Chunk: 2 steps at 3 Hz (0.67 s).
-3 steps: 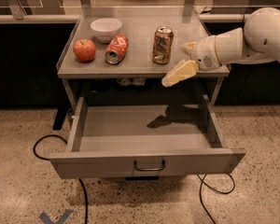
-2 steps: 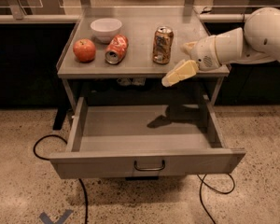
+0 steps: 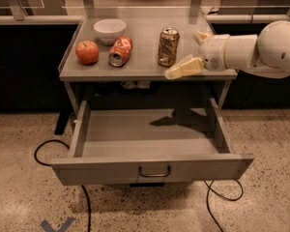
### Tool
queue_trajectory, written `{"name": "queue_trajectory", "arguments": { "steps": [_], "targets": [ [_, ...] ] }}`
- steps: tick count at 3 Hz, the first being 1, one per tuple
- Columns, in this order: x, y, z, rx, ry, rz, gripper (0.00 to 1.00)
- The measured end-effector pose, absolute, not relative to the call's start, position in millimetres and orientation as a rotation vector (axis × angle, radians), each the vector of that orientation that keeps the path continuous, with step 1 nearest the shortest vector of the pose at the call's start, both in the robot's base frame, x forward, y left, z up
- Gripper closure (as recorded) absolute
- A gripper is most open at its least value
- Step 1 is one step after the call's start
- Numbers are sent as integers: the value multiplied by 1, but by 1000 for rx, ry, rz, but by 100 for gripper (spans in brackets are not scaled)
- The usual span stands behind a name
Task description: Place orange can into top drawer
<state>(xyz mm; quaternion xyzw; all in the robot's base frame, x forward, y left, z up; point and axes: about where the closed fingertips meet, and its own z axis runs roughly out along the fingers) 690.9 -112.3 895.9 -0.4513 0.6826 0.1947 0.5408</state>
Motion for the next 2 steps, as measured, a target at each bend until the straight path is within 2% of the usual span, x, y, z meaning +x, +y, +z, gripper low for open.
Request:
{"name": "queue_trajectory", "arguments": {
  "steps": [2],
  "targets": [
    [702, -100, 916, -1038, 1555, 419, 0]
  ]
}}
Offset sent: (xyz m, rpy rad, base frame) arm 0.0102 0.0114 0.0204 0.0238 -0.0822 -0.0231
